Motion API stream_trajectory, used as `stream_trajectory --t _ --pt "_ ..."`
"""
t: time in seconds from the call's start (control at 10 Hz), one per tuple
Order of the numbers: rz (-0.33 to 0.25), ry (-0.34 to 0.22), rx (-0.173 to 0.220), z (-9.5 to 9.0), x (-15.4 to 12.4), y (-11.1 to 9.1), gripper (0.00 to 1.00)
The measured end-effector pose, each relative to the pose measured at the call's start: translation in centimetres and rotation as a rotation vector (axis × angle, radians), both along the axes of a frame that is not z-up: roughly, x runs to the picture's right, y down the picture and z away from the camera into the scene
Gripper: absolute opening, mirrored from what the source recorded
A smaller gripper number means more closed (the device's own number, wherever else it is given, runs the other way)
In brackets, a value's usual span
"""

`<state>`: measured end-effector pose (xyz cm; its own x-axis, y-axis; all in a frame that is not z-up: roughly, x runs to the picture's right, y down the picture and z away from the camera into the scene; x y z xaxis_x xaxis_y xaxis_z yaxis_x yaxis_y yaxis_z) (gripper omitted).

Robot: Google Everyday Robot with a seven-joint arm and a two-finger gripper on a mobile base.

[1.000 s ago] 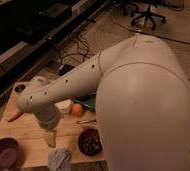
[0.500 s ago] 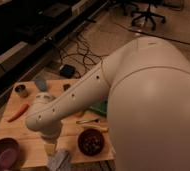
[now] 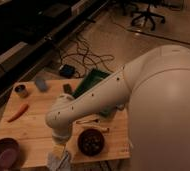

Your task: Place towel in table surface

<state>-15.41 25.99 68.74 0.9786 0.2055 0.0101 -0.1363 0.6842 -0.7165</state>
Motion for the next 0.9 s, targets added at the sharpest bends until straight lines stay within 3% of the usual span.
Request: stream_trajectory --t 0.9 --pt "-0.039 -0.047 -0.065 1.2 -0.3 3.4 0.80"
